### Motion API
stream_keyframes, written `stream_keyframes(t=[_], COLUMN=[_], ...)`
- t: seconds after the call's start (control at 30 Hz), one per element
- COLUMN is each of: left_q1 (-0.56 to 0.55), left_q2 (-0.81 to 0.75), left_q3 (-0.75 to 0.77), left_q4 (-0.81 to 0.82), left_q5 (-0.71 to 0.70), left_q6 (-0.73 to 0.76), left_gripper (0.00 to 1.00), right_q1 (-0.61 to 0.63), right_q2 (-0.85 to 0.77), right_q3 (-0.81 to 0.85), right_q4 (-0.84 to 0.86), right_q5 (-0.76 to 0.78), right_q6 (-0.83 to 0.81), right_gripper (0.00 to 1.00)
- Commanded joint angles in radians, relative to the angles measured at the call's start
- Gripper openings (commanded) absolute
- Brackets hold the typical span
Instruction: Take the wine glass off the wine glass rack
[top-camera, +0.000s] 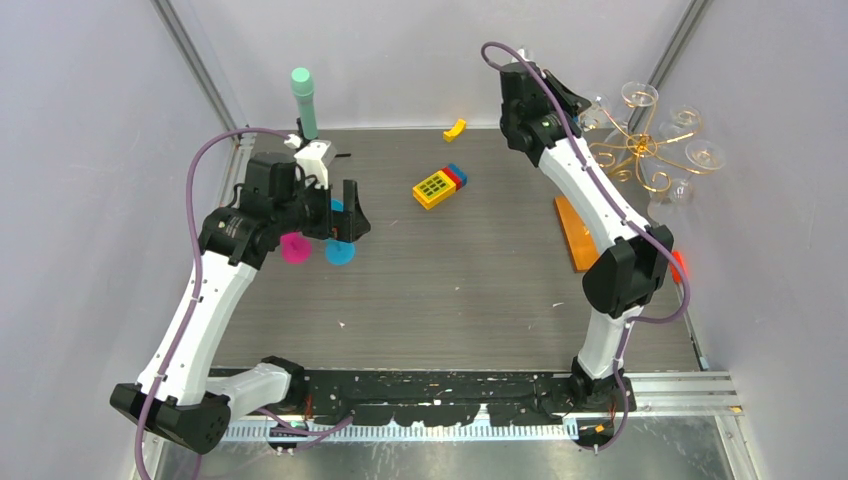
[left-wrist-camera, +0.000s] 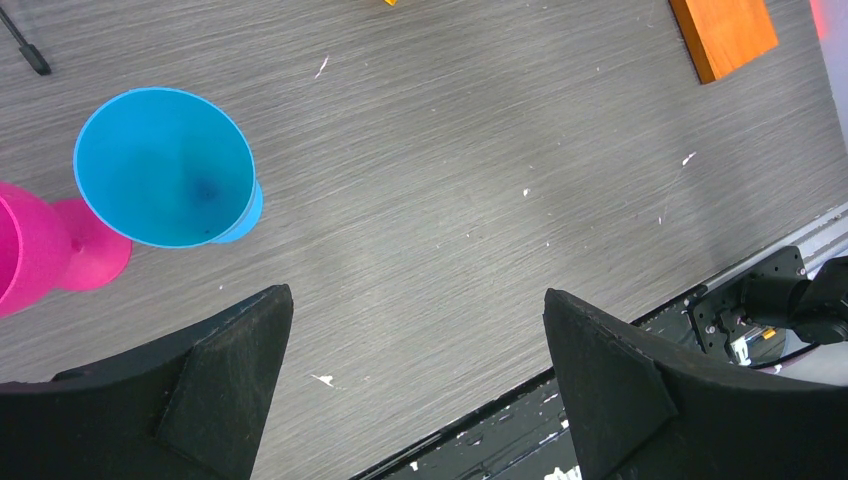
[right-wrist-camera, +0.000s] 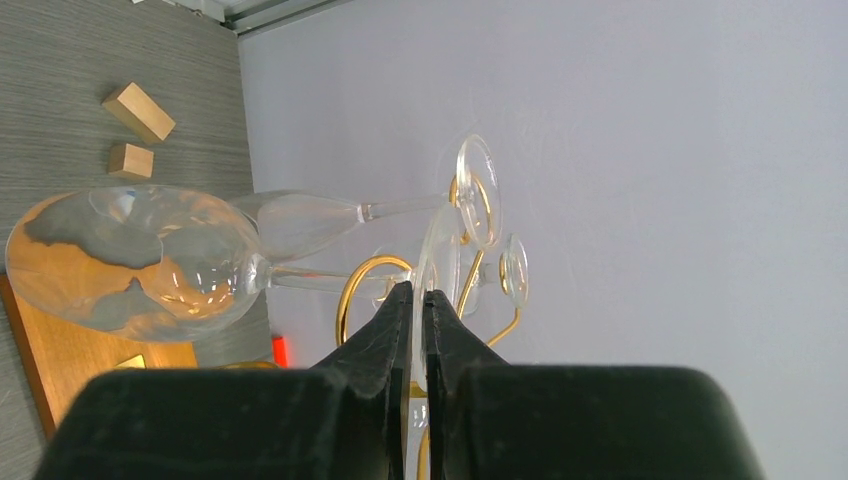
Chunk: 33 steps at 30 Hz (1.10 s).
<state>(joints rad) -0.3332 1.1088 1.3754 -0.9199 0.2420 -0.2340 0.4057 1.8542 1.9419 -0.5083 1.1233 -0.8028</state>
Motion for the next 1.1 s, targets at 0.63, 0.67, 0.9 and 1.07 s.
stream_keyframes(t=[0.63, 0.67, 0.9, 1.07], left_q1=[0.004, 0.004, 0.004, 0.003], left_q2=[-0.018, -0.017, -0.012, -0.014], left_q3=[-0.006, -0.006, -0.006, -0.006], left_q4=[0.047, 0.047, 0.051, 0.051], left_q5=[0.006, 0.008, 0.017, 0.023], left_q6=[-0.004, -0.005, -0.02, -0.027], left_gripper=[1.0, 1.0, 1.0, 1.0], right_q1=[-0.022, -0.019, 0.034, 0.088], right_q2=[-0.09, -0.105, -0.167, -0.184], right_q3=[-0.002, -0.007, -0.027, -0.016], right_q4=[-0.126, -0.136, -0.227, -0.284], right_q5=[0.103, 0.101, 0.034, -0.03], right_q6=[0.109, 0.12, 0.194, 0.241], right_gripper=[0.0, 0.0, 0.0, 0.0])
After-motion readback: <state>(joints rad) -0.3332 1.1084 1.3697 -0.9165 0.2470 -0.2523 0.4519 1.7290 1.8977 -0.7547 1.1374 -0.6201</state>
